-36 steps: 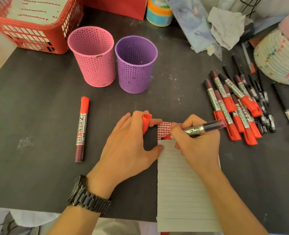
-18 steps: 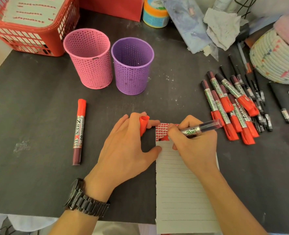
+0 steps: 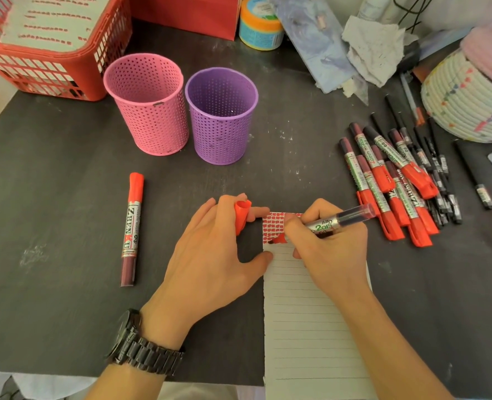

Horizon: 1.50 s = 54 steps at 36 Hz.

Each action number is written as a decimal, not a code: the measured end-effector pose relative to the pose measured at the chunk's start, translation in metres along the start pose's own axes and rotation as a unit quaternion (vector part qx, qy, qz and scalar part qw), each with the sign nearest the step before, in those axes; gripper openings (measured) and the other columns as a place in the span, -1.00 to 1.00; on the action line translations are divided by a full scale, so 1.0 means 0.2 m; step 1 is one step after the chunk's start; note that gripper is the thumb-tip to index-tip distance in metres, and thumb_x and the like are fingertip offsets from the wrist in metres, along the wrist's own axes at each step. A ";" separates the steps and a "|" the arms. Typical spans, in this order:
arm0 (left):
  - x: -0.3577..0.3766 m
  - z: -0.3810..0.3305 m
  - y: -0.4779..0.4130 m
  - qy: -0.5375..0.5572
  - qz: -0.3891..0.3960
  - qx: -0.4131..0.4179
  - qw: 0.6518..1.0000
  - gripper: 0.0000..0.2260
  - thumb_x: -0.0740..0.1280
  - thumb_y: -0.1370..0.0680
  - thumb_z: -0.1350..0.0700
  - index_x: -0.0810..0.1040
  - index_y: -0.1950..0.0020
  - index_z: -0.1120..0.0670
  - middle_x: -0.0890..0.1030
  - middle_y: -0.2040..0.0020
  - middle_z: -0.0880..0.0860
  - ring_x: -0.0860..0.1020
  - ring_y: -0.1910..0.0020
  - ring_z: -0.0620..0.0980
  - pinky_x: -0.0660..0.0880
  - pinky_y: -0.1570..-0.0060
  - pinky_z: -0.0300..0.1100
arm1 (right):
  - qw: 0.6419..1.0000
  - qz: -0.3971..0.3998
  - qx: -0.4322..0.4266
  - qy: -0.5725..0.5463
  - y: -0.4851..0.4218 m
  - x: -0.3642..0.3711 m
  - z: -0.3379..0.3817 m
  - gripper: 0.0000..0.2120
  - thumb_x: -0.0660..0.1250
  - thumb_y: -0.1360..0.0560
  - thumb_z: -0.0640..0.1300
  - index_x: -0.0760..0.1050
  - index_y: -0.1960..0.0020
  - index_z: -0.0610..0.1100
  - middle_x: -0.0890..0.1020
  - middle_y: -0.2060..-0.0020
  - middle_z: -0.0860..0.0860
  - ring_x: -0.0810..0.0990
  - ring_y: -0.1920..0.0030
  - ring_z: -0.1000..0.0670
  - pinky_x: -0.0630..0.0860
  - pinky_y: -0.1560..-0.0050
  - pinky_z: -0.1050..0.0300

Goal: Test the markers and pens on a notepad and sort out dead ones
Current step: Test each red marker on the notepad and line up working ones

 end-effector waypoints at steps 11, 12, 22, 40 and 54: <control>0.01 0.01 0.00 0.002 0.006 -0.013 1.000 -0.41 0.49 -0.39 -0.24 0.38 -0.35 -0.18 0.30 -0.23 -0.35 0.18 -0.39 -0.25 0.11 -0.40 -0.19 | 1.000 -0.007 -0.012 0.005 0.00 0.00 0.00 -0.74 0.44 -0.49 -0.28 0.50 0.35 -0.18 0.55 0.51 -0.04 0.52 0.50 0.04 0.48 0.44 0.20; 0.01 0.01 0.00 0.001 0.005 -0.012 1.000 -0.41 0.49 -0.39 -0.24 0.38 -0.35 -0.18 0.31 -0.24 -0.34 0.18 -0.39 -0.25 0.12 -0.40 -0.19 | 1.000 -0.007 -0.011 0.004 0.00 0.00 0.00 -0.74 0.44 -0.49 -0.28 0.50 0.35 -0.18 0.55 0.52 -0.03 0.52 0.51 0.05 0.48 0.44 0.21; 0.02 0.02 0.00 0.006 0.028 -0.035 0.999 -0.38 0.47 -0.39 -0.28 0.34 -0.38 -0.22 0.38 -0.43 -0.24 0.26 -0.41 -0.24 0.08 -0.42 -0.24 | 1.000 -0.003 -0.014 -0.004 0.00 0.00 0.00 -0.73 0.44 -0.48 -0.29 0.50 0.37 -0.14 0.56 0.53 -0.01 0.56 0.50 0.02 0.48 0.48 0.26; -0.01 0.00 0.03 0.065 0.018 -0.017 0.998 -0.57 0.44 -0.45 -0.22 0.22 -0.09 -0.51 0.44 -0.23 -0.46 0.39 -0.33 -0.34 0.39 -0.35 -0.22 | 0.975 -0.057 0.046 -0.210 0.08 -0.22 0.04 -0.74 0.51 -0.44 0.12 0.62 0.11 -0.07 0.60 0.38 -0.09 0.52 0.44 0.00 0.45 0.44 0.21; -0.05 -0.10 0.17 0.231 -0.027 -0.064 0.971 -0.67 0.08 -0.55 -0.26 0.40 -0.30 -0.39 0.47 0.12 -0.16 0.49 0.15 -0.24 0.42 0.10 -0.37 | 0.877 -0.015 0.197 -0.437 0.44 -0.37 -0.06 -0.60 0.23 -0.38 -0.05 0.58 -0.09 -0.26 0.70 0.13 -0.32 0.51 0.48 -0.09 0.47 0.52 0.11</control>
Point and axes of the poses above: each hand's wrist, its own y-axis away from the middle knuckle, its own x-axis out of the palm, z = x × y, the point moved 4 cm from there along -y, towards the middle knuckle
